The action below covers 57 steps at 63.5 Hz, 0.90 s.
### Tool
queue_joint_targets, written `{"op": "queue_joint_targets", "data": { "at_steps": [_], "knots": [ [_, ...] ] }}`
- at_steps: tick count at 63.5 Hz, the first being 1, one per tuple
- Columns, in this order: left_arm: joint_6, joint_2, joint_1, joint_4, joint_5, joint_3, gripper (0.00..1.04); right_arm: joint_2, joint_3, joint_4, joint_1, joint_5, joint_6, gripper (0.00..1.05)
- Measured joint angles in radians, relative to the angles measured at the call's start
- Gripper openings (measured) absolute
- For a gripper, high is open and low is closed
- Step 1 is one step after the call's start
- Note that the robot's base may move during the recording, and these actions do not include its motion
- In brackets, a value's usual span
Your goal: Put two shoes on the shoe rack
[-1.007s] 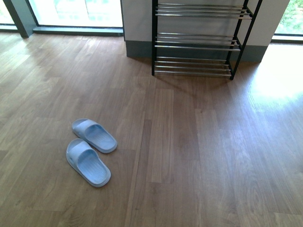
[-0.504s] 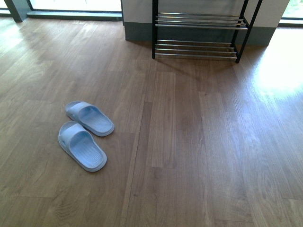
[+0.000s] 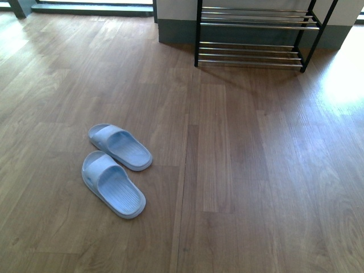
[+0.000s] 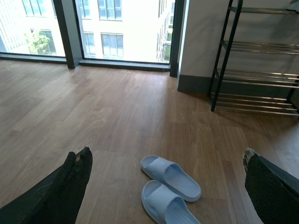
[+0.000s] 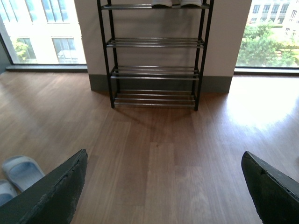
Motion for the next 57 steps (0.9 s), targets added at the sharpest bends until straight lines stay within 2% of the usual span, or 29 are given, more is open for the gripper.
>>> {"op": "queue_joint_targets", "data": {
  "at_steps": [57],
  "knots": [
    [0.0,0.0,0.0,0.0,0.001,0.0,0.95,0.001,0.0,0.0,0.0,0.001,0.0,0.96]
  ]
}}
